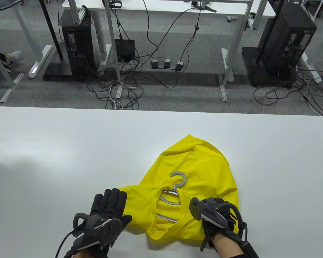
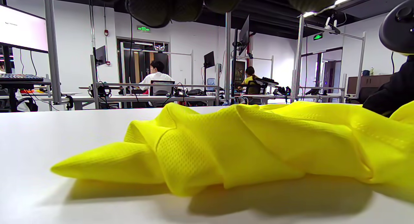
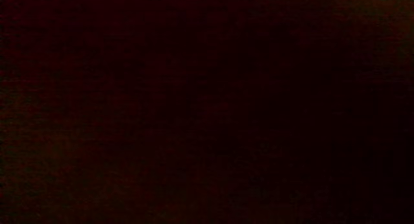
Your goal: Remove t-shirt from gray hanger
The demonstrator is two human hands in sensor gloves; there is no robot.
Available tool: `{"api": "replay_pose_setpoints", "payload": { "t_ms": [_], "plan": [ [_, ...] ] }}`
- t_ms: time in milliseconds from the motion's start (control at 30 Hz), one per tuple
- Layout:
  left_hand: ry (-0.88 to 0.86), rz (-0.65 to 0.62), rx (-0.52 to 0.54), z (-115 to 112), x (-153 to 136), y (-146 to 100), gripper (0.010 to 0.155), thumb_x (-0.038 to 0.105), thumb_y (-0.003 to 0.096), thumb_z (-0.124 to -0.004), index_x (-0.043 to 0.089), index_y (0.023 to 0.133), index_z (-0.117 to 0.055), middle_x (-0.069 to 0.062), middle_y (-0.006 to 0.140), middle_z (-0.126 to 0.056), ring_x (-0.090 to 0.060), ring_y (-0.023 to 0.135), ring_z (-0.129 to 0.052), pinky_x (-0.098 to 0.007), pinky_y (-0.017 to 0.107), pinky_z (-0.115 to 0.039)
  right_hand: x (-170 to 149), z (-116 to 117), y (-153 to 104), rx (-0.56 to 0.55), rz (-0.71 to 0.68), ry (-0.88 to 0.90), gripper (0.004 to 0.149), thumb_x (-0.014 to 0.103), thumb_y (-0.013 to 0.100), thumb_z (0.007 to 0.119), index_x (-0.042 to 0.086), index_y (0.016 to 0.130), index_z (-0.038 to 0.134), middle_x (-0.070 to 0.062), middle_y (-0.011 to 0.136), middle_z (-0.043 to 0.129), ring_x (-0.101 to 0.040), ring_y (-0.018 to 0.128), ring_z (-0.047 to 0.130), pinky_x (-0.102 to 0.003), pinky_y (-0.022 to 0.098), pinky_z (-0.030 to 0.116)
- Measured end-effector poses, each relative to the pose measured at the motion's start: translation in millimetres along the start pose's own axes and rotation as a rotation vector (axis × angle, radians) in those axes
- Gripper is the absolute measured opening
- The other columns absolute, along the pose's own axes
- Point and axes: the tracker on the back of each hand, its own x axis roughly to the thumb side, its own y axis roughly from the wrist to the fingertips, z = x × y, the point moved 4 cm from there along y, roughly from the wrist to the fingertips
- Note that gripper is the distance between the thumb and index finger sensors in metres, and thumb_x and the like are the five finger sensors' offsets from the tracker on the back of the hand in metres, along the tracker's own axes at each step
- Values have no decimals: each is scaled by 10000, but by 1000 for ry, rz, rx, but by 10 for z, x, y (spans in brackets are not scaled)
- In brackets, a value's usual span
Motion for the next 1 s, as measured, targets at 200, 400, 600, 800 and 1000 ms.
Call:
{"api": "replay_pose_setpoints", "payload": {
  "t_ms": [200, 400, 600, 800, 1000],
  "plan": [
    [-16, 16, 15, 28, -47, -11, 770, 519, 508, -597, 105, 1112, -358, -206, 1149, -389, -447, 1074, -519, -644, 758, -409, -95, -211, -85, -163, 22, 81, 478, 303, 443, 752, 75, 863, 749, -220, 810, 857, -385, 642, 967, -596, 457, 754],
    [-30, 56, 33, 55, -131, -24, 773, 519, 508, -597, 100, 1111, -355, -211, 1148, -386, -450, 1071, -518, -646, 755, -410, -347, -583, -297, -441, 12, 344, 485, 270, 412, 749, 102, 866, 732, -165, 757, 902, -301, 575, 1025, -555, 423, 812],
    [-64, 88, 126, 137, -202, -65, 802, 516, 517, -580, 147, 1100, -171, -181, 1138, -101, -437, 1086, -438, -643, 759, -380, -570, -771, -486, -536, -117, 684, 482, 283, 402, 748, 177, 868, 692, -87, 704, 852, -248, 538, 913, -566, 496, 698],
    [-43, 98, 248, 262, -227, -131, 861, 533, 512, -583, 185, 1044, -3, -164, 1108, 8, -427, 1099, -302, -635, 768, -329, -651, -931, -671, -648, -174, 809, 433, 524, 360, 801, 179, 611, 872, -52, 378, 906, -229, 279, 912, -549, 398, 718],
    [-65, 89, 286, 289, -226, -158, 858, 575, 496, -548, 234, 1042, 20, -205, 1127, -64, -481, 1093, -277, -661, 750, -369, -474, -976, -711, -570, -281, 691, 469, 589, 360, 715, 189, 550, 871, -21, 335, 885, -208, 251, 893, -530, 381, 720]
  ]
}}
